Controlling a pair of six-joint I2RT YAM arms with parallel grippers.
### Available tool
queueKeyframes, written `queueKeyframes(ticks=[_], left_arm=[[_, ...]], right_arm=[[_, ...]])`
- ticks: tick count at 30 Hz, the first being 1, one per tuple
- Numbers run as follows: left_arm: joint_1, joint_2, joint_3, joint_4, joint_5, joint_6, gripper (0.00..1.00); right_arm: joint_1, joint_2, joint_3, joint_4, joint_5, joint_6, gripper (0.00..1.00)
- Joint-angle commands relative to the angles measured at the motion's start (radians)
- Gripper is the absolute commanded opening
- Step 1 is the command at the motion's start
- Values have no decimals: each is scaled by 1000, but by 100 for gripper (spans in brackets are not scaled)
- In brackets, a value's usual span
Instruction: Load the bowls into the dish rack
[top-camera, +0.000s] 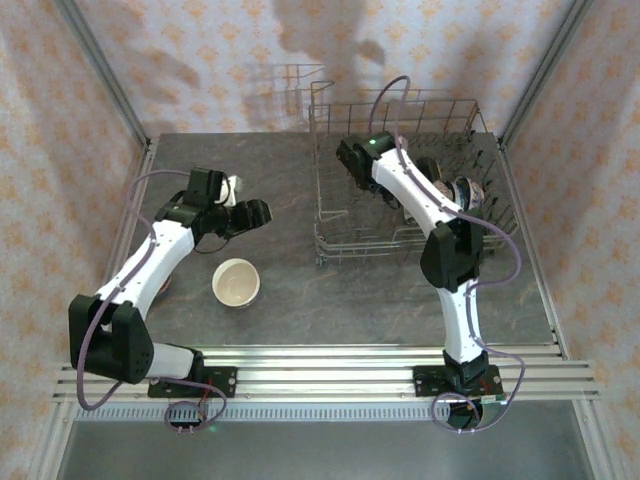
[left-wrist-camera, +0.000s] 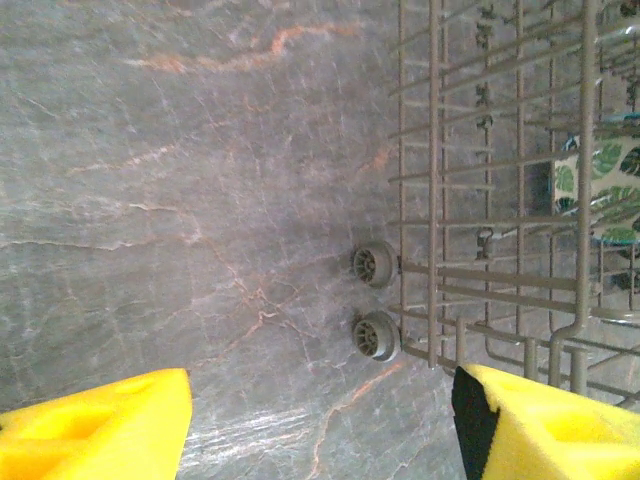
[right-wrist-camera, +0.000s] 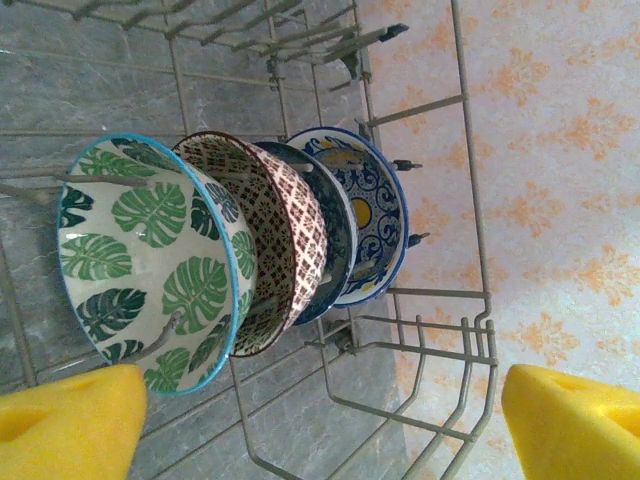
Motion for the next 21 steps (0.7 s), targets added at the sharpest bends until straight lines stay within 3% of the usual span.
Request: queueKeyframes(ticks=[1,6,10,14,21], left_arm=[[21,-72,-14,-63,-115,-62,74],[29,-171,-22,-206,-248,-195,75],[29,-263,-49,-329,-333,-288,75],[26,-345,-101,-418,-342,-367,74],[-17,-419,-196,-399,-328,-464,72]], right_arm=[[2,-70,-34,104,-66,-100,93],[1,-133,-41,132,-143,-143,94],[9,-260,-128,151,-279,-129,94],[27,-430,-343,293,-425,-148,94],[52,-570,-529,390,-559,-115,94]])
